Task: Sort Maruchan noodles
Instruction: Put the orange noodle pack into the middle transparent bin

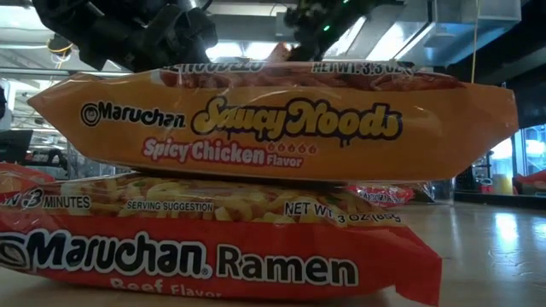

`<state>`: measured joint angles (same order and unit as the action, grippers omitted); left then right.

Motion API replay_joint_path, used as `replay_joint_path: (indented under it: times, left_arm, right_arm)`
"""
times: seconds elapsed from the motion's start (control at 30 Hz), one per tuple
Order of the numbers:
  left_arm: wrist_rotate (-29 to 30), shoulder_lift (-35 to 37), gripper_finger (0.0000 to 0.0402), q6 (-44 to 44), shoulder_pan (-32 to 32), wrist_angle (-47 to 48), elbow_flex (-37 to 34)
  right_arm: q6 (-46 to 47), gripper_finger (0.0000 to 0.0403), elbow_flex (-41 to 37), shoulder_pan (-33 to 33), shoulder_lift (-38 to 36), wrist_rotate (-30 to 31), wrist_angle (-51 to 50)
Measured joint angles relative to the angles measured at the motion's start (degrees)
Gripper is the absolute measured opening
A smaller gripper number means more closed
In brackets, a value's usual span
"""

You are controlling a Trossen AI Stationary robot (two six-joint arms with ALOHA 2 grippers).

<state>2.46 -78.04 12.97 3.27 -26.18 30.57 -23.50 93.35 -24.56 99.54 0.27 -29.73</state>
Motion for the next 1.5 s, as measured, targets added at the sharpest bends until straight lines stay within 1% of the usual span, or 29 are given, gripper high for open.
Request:
replay_joint_path:
  times: [0.1, 0.2, 0.33, 0.47, 0.9, 1.17, 1.33, 1.5]
  left_arm:
    - [0.0, 0.0, 0.0165, 0.0, 0.0, 0.0, 0.0]
    - [0.0, 0.0, 0.0165, 0.0, 0.0, 0.0, 0.0]
    - [0.0, 0.0, 0.0165, 0.0, 0.0, 0.0, 0.0]
    - [0.0, 0.0, 0.0165, 0.0, 0.0, 0.0, 0.0]
    - [0.0, 0.0, 0.0165, 0.0, 0.0, 0.0, 0.0]
    - [0.0, 0.0, 0.0165, 0.0, 0.0, -0.2, 0.0]
    - [0.5, 0.0, 0.0165, 0.0, -2.4, -0.2, 0.0]
    - [0.2, 0.0, 0.0165, 0.0, -3.0, -0.1, 0.0]
  right_arm:
    - [-4.3, 0.0051, 5.3, -1.8, 6.1, -0.9, -1.4]
    - [-6.6, 0.0051, 8.1, -3.3, 11.6, -1.0, -1.5]
    - [-7.0, 0.0051, 9.5, -5.2, 17.3, -1.0, -1.4]
    - [-7.0, 0.0051, 9.6, -6.7, 20.8, -0.9, -1.1]
    - [-8.8, 0.0057, 9.6, -7.4, 26.0, -0.3, -1.0]
    - [-11.4, 0.0057, 9.6, -7.4, 26.1, -0.5, -0.5]
    - [-11.4, 0.0058, 9.6, -7.3, 26.1, -1.1, -0.8]
    - [-11.4, 0.0058, 9.6, -7.3, 26.1, -1.4, -0.7]
